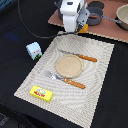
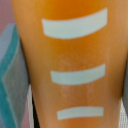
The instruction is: Interact with the objects in diverse but meaningful ways.
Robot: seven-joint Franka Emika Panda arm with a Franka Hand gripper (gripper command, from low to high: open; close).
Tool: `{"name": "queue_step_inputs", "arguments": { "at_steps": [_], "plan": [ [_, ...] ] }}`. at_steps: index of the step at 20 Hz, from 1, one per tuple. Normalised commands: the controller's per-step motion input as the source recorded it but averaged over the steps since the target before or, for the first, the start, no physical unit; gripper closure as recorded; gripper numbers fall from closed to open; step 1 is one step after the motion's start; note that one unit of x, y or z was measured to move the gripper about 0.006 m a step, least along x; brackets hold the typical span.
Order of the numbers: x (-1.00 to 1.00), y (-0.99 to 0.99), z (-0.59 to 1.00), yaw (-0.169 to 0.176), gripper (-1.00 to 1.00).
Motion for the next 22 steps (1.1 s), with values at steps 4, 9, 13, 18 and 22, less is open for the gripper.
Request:
{"name": "queue_step_inputs", "arguments": {
  "at_steps": [4,9,13,18,22],
  "plan": [
    [0.83,-0.02,-0.03,0.000,1.00],
    [0.54,-0.01,-0.27,0.000,1.00],
    [0.06,0.00,-0.35,0.000,1.00],
    [-0.03,0.02,-0.16,0.011,1.00],
    [0.21,0.19,0.57,0.002,-1.00]
  ]
}}
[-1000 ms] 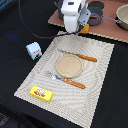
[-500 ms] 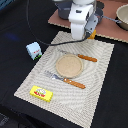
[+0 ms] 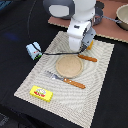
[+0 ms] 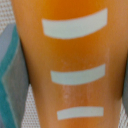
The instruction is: Interact with the objects in diverse but meaningful ways.
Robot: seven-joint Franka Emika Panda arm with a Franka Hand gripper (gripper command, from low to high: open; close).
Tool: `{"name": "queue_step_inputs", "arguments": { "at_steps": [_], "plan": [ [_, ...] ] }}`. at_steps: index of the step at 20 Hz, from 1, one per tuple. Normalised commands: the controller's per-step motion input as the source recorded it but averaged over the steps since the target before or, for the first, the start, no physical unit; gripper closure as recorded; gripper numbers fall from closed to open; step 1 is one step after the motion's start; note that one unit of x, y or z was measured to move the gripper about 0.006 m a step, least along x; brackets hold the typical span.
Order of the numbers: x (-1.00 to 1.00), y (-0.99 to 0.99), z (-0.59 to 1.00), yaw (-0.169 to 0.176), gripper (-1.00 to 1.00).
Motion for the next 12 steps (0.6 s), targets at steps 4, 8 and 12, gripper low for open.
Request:
{"name": "queue_step_inputs", "arguments": {
  "at_steps": [4,8,12],
  "plan": [
    [0.41,0.39,1.00,0.000,-1.00],
    [0.31,0.33,1.00,0.000,-1.00],
    [0.11,0.10,0.98,0.000,-1.00]
  ]
}}
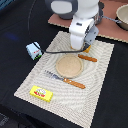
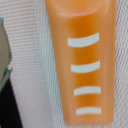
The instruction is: Interact with the objects in diverse but meaningful ways.
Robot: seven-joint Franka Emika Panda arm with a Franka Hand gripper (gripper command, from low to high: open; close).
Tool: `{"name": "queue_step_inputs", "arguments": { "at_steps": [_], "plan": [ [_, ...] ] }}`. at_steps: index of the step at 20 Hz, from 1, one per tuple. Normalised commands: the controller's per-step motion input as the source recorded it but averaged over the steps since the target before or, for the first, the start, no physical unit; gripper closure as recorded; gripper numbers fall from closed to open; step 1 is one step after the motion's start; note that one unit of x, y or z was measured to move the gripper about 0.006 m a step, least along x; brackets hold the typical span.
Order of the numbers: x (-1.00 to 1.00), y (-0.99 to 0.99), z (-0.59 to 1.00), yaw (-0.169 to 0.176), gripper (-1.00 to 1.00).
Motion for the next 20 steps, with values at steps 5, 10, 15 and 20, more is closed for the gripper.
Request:
{"name": "queue_step_inputs", "arguments": {
  "at_steps": [5,10,15,20],
  "plan": [
    [-0.01,-0.48,0.51,0.002,-1.00],
    [-0.09,-0.99,0.10,0.000,-1.00],
    [-0.11,-1.00,0.08,0.000,-1.00],
    [-0.11,-1.00,0.08,0.000,-1.00]
  ]
}}
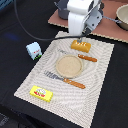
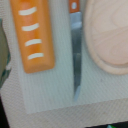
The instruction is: Interact with the objects in diverse but meaningful ways.
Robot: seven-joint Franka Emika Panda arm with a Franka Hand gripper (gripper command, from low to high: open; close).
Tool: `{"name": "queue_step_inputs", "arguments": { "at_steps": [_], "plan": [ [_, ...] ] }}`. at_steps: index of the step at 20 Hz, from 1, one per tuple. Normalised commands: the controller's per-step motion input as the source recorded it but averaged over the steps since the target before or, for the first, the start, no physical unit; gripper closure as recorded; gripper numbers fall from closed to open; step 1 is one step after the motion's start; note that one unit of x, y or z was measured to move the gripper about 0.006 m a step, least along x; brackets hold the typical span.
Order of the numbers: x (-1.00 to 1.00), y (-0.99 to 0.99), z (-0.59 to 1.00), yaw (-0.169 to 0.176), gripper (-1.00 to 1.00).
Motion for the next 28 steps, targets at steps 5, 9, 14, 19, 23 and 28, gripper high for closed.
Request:
{"name": "queue_step_inputs", "arguments": {
  "at_steps": [5,9,14,19,23,28],
  "plan": [
    [-0.11,-1.00,0.06,0.000,-1.00],
    [-0.12,-0.99,0.04,0.000,-1.00],
    [-0.14,-0.85,0.01,0.002,-1.00],
    [0.04,0.25,0.19,0.000,-1.00],
    [0.14,0.47,0.37,0.000,-1.00],
    [0.09,0.42,0.26,0.003,-1.00]
  ]
}}
